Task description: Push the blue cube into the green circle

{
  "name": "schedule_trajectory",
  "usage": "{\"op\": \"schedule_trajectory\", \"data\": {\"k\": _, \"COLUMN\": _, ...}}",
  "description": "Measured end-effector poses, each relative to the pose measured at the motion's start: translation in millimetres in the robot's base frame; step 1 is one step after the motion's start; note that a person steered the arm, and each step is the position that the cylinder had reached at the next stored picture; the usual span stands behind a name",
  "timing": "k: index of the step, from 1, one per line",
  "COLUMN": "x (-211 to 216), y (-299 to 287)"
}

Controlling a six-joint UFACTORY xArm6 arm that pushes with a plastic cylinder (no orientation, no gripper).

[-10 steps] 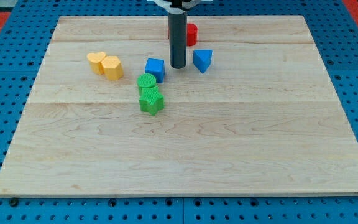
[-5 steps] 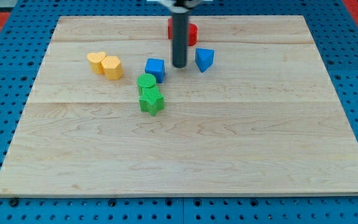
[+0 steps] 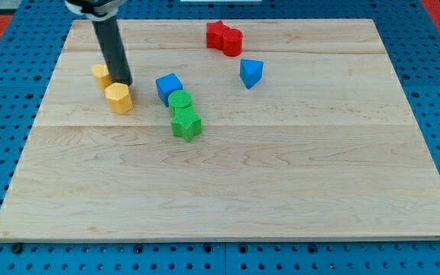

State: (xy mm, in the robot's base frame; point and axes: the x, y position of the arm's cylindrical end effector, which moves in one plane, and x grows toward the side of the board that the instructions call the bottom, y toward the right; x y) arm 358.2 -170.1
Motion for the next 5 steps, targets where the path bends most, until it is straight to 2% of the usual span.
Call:
{"op": "schedule_trajectory", "data": {"k": 2, "x": 8.1, "y": 68.4}}
{"op": "schedule_trajectory", "data": {"k": 5, "x": -2.0, "y": 98.3}}
